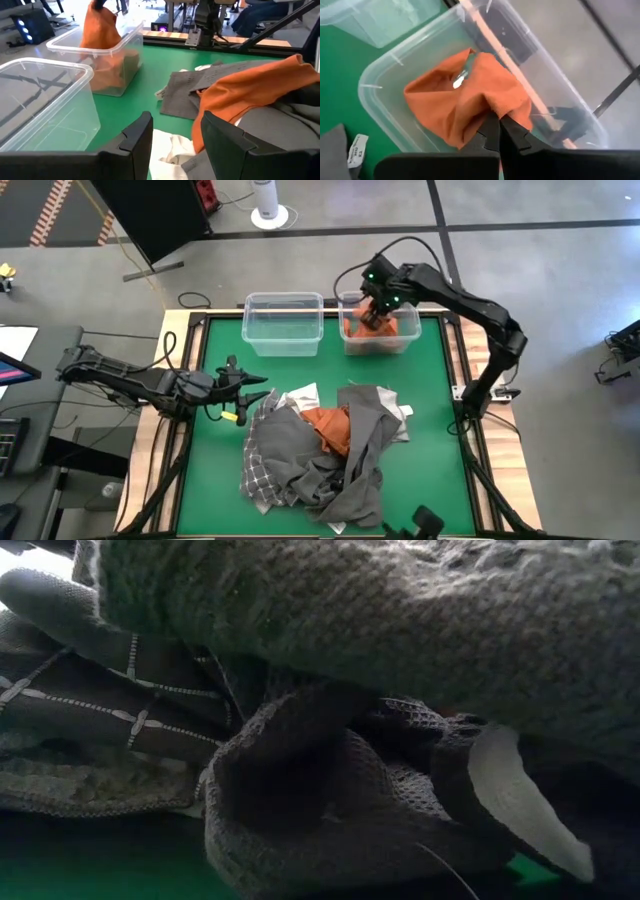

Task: Sort towels by color in basket
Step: Put the orange microfiber towel into the right transparent bin

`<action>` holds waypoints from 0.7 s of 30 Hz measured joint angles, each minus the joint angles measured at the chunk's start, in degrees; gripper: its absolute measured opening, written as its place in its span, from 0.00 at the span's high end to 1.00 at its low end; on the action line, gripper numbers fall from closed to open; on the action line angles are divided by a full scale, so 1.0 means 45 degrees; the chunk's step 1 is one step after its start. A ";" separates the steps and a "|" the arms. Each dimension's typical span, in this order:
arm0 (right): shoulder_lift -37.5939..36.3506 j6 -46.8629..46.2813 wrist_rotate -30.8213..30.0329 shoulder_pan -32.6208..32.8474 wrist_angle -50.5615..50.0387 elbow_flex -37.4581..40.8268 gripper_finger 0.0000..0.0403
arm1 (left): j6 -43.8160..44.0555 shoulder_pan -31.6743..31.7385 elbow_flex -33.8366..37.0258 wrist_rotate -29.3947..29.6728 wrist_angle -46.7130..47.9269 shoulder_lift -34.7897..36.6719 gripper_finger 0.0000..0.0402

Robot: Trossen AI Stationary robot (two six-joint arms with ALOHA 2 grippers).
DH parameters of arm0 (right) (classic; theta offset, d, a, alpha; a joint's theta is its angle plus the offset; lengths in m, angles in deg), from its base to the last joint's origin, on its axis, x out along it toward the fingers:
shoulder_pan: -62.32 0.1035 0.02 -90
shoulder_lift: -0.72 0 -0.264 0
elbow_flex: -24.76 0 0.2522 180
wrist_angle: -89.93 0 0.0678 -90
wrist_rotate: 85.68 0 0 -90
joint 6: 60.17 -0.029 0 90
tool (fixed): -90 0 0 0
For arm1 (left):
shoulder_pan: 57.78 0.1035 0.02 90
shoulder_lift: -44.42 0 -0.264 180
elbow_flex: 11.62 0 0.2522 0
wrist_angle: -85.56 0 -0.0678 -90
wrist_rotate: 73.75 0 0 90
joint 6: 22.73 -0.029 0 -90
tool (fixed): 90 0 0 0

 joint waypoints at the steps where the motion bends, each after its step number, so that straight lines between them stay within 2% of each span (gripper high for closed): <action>1: 0.0133 -0.0053 0.0204 -0.0126 -0.0003 0.0000 0.96 | 0.0058 -0.0030 0.0000 -0.0009 -0.0001 -0.0003 0.60; 4: 0.0705 -0.0168 0.0744 -0.0445 -0.0010 0.0000 0.96 | 0.0098 -0.0111 0.0000 -0.0024 -0.0003 0.0002 0.60; 12: 0.2725 -0.0070 0.0823 -0.0638 0.0031 0.0010 0.96 | 0.0190 -0.0130 0.0000 -0.0029 0.0196 0.0002 0.60; 21: 0.3568 -0.0232 0.1723 -0.0641 0.0146 0.0010 0.96 | 0.0272 -0.0130 0.0000 -0.0029 0.0274 0.0002 0.60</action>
